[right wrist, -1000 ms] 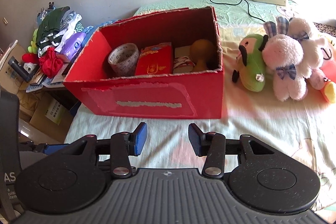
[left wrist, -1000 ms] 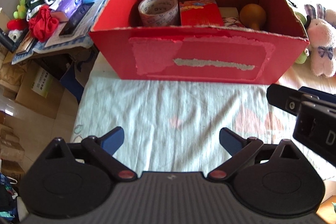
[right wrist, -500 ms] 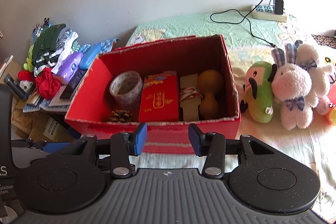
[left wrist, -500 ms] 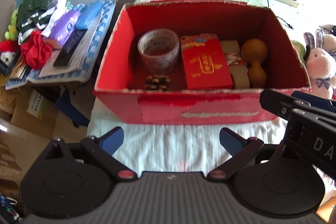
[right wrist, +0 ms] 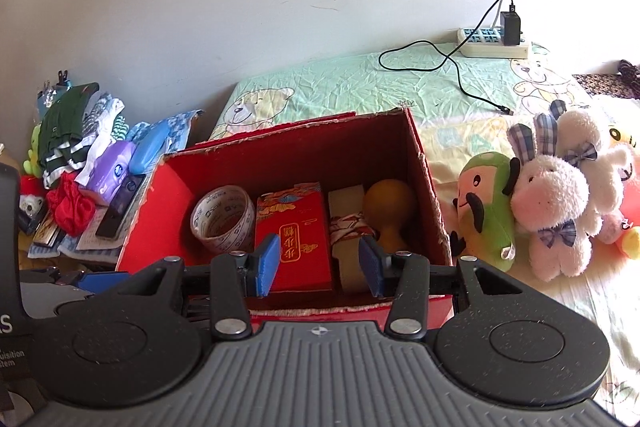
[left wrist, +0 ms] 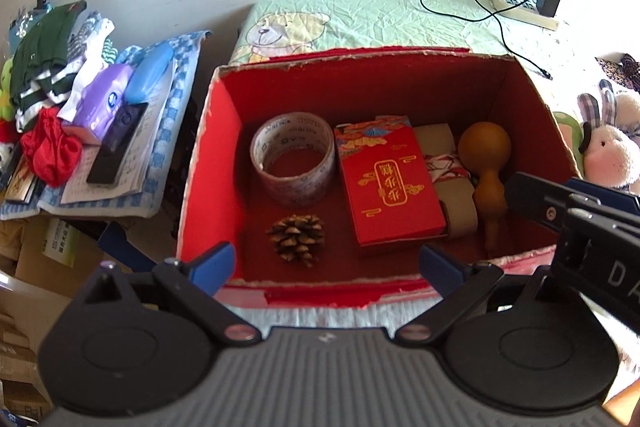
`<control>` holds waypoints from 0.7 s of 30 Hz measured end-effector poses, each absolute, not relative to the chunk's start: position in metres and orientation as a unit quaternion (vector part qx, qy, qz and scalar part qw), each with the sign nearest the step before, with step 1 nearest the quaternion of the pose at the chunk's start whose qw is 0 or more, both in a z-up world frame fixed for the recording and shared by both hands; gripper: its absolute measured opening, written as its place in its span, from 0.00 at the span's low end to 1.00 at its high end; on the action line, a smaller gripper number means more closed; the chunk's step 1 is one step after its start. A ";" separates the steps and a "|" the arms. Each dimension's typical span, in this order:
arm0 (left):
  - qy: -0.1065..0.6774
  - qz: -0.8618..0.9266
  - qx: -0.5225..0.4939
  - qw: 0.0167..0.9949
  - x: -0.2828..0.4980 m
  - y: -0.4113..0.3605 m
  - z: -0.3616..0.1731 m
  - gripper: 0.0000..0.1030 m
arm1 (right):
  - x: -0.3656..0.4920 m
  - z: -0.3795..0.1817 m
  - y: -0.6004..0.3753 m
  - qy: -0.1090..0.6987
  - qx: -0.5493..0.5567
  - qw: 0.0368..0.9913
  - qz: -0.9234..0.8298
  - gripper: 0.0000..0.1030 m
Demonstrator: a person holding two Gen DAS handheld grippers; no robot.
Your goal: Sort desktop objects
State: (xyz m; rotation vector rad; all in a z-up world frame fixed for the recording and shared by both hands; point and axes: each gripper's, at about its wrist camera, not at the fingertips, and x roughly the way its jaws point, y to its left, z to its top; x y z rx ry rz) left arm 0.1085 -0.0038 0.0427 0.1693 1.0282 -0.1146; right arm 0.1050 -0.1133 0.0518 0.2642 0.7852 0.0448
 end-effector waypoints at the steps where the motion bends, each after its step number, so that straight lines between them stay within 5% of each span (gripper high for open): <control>1: 0.491 -0.055 0.082 0.866 0.111 -0.003 0.042 0.96 | 0.108 0.051 -0.113 0.382 0.129 0.915 0.018 0.46; 21: 0.523 -0.065 0.083 0.846 0.155 0.001 0.012 0.97 | 0.145 0.026 -0.112 0.421 0.131 0.897 -0.014 0.46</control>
